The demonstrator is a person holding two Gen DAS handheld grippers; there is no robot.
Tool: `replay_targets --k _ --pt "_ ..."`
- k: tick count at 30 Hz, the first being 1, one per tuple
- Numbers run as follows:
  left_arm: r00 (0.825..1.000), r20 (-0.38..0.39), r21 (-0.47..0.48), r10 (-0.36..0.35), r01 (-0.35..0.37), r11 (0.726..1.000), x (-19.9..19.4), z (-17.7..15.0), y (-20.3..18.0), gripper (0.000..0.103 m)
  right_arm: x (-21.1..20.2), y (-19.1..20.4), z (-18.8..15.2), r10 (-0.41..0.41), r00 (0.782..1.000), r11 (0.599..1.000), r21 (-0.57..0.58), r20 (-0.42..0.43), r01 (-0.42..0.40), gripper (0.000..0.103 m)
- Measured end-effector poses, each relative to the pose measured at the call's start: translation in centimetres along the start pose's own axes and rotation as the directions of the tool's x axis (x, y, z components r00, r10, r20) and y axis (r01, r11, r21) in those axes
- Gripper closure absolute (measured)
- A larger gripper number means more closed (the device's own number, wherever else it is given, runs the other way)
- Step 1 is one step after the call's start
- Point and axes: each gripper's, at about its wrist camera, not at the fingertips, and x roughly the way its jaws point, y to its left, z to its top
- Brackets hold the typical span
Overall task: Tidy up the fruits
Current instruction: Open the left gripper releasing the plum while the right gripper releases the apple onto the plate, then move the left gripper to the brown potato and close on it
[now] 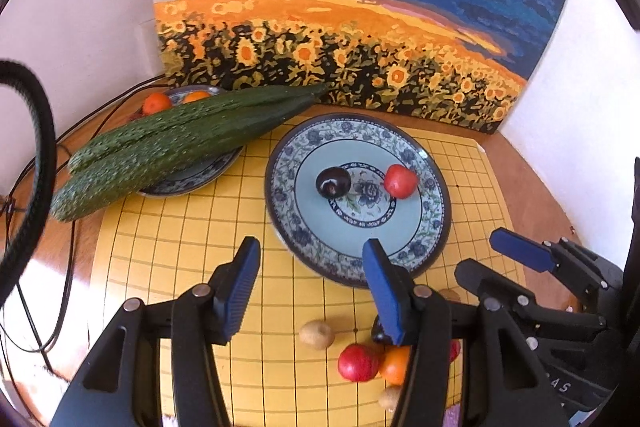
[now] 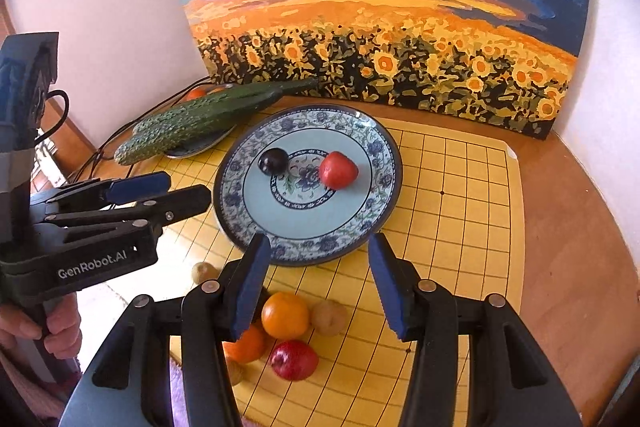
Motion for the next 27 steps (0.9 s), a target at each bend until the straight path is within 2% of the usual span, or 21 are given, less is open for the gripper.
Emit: replay_targets --k 16,27 --pt "0.999 -0.016 -0.035 0.033 -0.033 0.999 -2.2 -3.1 1.0 0.047 -1.6 1.0 -2.2 -0.002 1.0 1.0 -0.01 -0.009 0.001 0.051" --pt "0.997 -0.071 -0.024 0.017 -0.019 1.0 -1.8 -5.4 0.4 0.047 -1.5 0.6 -4.8 -0.003 0.998 1.0 -0.005 -0.057 0.003 0.051"
